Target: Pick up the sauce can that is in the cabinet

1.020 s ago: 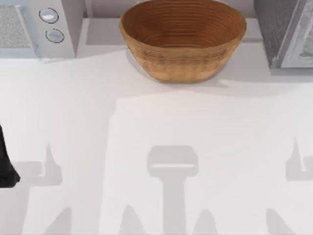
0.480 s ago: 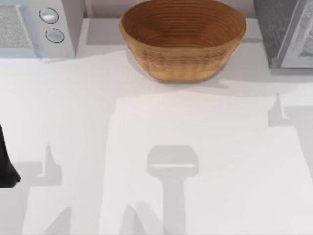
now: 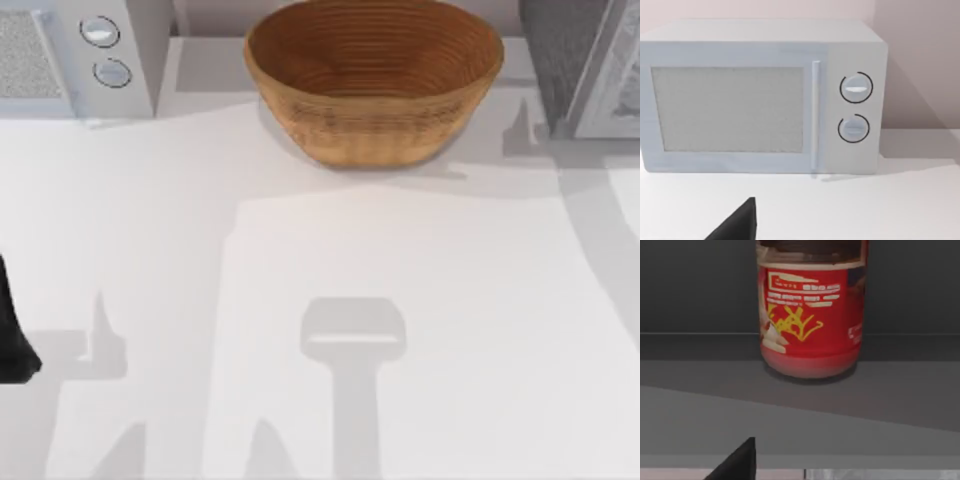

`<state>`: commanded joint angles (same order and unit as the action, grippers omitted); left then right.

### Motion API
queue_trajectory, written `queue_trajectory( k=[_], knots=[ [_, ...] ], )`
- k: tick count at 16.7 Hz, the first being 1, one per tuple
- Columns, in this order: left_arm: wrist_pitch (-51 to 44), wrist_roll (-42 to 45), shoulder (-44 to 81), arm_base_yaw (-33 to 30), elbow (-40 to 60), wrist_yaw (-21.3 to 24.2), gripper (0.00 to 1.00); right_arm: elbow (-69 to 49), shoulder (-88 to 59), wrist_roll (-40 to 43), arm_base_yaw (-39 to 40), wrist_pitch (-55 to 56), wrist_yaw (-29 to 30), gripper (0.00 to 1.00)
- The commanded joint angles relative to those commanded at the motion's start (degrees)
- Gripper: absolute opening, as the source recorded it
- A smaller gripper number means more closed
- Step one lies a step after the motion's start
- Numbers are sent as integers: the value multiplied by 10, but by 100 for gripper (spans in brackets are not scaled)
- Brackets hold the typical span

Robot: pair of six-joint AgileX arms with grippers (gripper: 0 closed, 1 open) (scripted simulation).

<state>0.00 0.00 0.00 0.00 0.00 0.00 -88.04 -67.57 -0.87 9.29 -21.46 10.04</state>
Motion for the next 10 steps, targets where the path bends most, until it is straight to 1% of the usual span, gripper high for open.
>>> queue_trajectory(
  k=[2,4,10],
  knots=[
    [0,0,0,0,0,0,100,-63,-45,0,7,-13,7,100],
    [0,0,0,0,0,0,100,-103,-74,0,11,-22,11,100],
    [0,0,0,0,0,0,100,-116,-83,0,10,-24,12,100]
  ],
)
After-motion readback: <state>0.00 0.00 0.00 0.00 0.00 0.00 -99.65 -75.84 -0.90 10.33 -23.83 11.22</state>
